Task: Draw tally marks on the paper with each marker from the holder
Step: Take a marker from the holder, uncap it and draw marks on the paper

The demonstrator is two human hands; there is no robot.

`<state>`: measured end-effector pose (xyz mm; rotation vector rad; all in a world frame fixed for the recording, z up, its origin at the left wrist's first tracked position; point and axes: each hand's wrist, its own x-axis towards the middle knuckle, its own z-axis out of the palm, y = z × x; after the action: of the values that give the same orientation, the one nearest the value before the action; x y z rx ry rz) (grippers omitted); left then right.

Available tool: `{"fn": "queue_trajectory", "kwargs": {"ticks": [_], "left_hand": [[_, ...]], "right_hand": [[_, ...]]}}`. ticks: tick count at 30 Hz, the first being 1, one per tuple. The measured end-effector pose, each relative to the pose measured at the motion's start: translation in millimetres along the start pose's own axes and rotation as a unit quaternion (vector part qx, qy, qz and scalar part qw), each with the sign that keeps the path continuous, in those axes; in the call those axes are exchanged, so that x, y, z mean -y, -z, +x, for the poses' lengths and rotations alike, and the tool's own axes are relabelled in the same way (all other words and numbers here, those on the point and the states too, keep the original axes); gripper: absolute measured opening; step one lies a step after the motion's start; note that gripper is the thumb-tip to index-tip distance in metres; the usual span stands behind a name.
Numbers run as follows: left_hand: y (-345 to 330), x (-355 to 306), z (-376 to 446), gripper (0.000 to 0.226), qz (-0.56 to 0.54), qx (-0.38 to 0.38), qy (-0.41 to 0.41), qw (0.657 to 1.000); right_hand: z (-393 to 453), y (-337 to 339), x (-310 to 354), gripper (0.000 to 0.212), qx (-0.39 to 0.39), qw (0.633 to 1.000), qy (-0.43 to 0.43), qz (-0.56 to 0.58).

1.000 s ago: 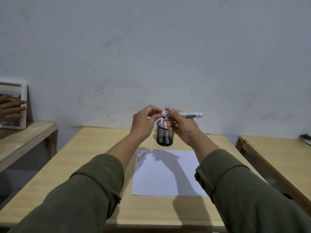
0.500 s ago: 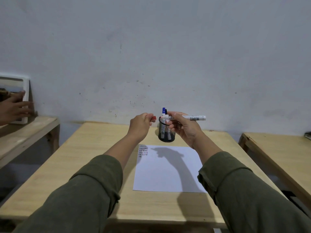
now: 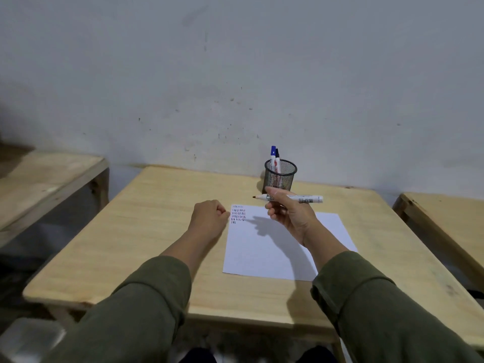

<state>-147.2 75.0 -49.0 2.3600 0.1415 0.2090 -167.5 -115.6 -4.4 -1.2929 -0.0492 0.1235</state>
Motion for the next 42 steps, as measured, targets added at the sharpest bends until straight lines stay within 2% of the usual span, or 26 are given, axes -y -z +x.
{"fn": "queue_trajectory", "kwargs": {"ticks": [6,10,13,18,29,38,42], "left_hand": [[-11,20,-2,0.023,0.012,0.015,-0.013,1.0],[-17,30,-5,0.034,0.05,-0.007,-0.03,0.998],[-18,30,-9,0.036,0.08,-0.012,-0.026,0.996],[-20,34,-7,0.038,0.072,-0.011,-0.044,0.996],[-25,40,1,0.047,0.085,0.004,-0.051,0.995],[-23,39,-1,0.043,0.086,0.005,-0.053,0.995],[-24,41,1,0.048,0.092,0.005,-0.053,0.994]], "right_hand": [[6,-4,-28,0.016,-0.014,0.999,-0.021,-0.028],[15,-8,-41,0.011,-0.045,0.997,-0.025,-0.053],[21,-13,-49,0.009,-0.071,0.994,-0.016,-0.078],[29,-21,-59,0.001,-0.096,0.989,0.018,-0.114],[31,-16,-68,0.011,-0.083,0.979,0.021,-0.183],[34,-14,-71,0.011,-0.067,0.971,0.015,-0.228],[35,-13,-73,0.009,-0.073,0.969,0.016,-0.234]]}}
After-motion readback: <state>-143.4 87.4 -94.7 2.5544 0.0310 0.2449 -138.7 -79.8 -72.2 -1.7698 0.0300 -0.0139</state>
